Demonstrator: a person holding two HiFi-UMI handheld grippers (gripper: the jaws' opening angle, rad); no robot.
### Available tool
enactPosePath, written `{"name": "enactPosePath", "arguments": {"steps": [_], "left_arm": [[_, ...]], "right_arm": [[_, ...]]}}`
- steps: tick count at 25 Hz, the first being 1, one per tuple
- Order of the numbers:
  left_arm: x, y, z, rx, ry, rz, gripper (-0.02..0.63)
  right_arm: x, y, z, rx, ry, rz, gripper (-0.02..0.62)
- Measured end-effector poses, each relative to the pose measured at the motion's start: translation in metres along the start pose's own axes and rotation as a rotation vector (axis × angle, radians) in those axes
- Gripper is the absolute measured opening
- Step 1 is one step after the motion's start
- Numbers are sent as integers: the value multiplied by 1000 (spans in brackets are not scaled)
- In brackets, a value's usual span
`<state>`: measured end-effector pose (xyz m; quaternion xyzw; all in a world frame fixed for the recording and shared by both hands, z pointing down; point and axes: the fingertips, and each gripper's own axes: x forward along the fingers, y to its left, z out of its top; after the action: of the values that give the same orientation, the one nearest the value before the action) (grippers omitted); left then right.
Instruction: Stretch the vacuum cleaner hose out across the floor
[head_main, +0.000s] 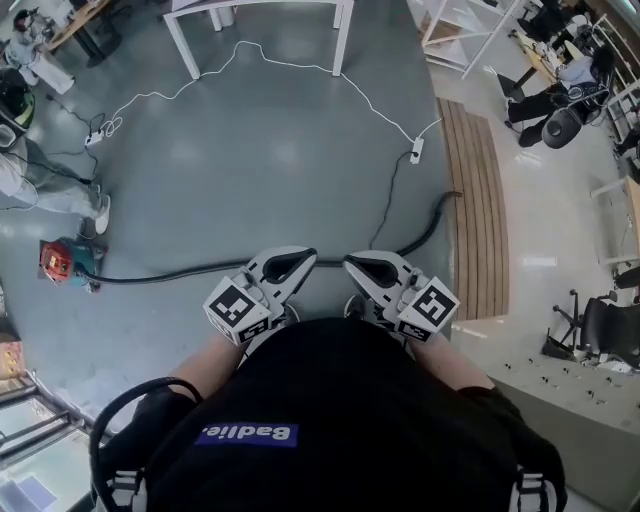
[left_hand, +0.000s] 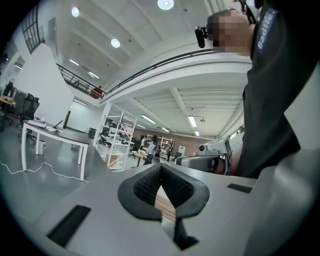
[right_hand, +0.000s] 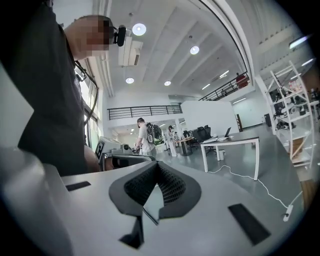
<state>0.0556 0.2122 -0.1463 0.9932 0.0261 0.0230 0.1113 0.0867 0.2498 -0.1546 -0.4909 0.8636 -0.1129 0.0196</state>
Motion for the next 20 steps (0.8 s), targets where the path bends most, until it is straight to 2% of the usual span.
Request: {"name": "enactPosePath", "arguments": {"steps": [3, 7, 13, 20], "left_arm": [[18, -6, 1, -28, -12, 31, 8], [34, -19, 8, 4, 7, 31, 8], [51, -30, 11, 4, -8, 77, 8], [47, -43, 2, 2, -4, 104, 8]], "right_arm": [[-16, -15, 5, 36, -29, 14, 5], [-29, -26, 11, 45, -52, 44, 5], [-38, -26, 12, 47, -62, 105, 3], [-46, -21, 9, 49, -61, 121, 3]]}}
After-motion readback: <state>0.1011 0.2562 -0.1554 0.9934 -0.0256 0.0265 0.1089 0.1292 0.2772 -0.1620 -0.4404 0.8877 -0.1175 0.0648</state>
